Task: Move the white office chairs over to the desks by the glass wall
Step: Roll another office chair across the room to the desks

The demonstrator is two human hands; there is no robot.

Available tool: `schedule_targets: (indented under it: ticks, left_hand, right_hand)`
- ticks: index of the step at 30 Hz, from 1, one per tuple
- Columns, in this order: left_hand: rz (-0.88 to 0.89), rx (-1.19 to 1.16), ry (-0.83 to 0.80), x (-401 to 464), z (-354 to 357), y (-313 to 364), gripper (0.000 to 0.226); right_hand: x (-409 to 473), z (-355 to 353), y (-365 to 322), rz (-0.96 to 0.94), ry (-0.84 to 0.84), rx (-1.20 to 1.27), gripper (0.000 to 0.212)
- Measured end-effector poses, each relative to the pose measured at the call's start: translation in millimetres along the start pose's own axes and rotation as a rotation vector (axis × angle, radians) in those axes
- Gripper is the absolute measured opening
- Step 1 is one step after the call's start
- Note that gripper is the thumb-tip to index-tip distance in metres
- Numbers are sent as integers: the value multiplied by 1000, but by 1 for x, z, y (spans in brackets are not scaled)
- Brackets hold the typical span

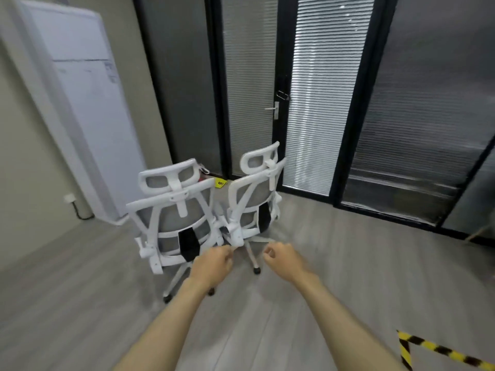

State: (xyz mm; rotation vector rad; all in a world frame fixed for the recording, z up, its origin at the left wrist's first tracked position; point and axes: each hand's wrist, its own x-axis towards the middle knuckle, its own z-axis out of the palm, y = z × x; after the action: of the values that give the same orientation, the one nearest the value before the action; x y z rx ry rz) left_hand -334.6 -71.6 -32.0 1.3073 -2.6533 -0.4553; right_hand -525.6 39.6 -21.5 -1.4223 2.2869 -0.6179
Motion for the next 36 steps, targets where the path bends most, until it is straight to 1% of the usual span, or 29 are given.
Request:
schedule_targets:
  ticks: [4, 10, 12, 18, 22, 24, 26, 28, 29, 31, 32, 34, 36]
  left_hand:
    - [-52, -66, 41, 22, -21, -70, 36]
    - [-115, -76, 82, 88, -42, -162, 32]
    - [-141, -70, 98, 120, -50, -189, 32]
    - [-222, -9, 111, 224, -80, -264, 28]
    - [-252, -15, 181, 290, -103, -309, 31]
    - [-232, 28, 214, 322, -111, -327, 34]
    - [-208, 61, 264, 354, -119, -341, 36]
    - [-175, 89, 307, 388, -124, -353, 35]
    - [-153, 103, 318, 405, -125, -359, 36]
    - [-118, 124, 292, 437, -122, -373, 40]
    - [-101, 142, 259, 452, -119, -381, 44]
    - [-45, 239, 189, 477, -111, -400, 54]
    - [53, 333, 195, 494, -106, -421, 63]
  right_hand:
    - [48, 33, -48, -41, -14, -28, 19]
    - [153, 71, -103, -121, -5, -111, 22]
    - [200, 84, -118, -141, -35, -98, 24]
    - [343, 114, -165, -201, -135, -9, 21]
    - [425, 121, -195, -257, -136, 43, 24]
    - [461, 125, -209, -308, -119, 44, 26]
    - [494, 131, -222, -355, -100, 25, 33]
    - [527, 136, -235, -392, -75, 93, 39]
    - [543, 138, -240, -414, -36, 141, 40]
    - [574, 142, -251, -428, 50, 214, 40]
    - [590, 144, -255, -418, 54, 231, 42]
    - [621, 153, -258, -394, -9, 201, 46]
    - [647, 167, -259, -407, -57, 165, 51]
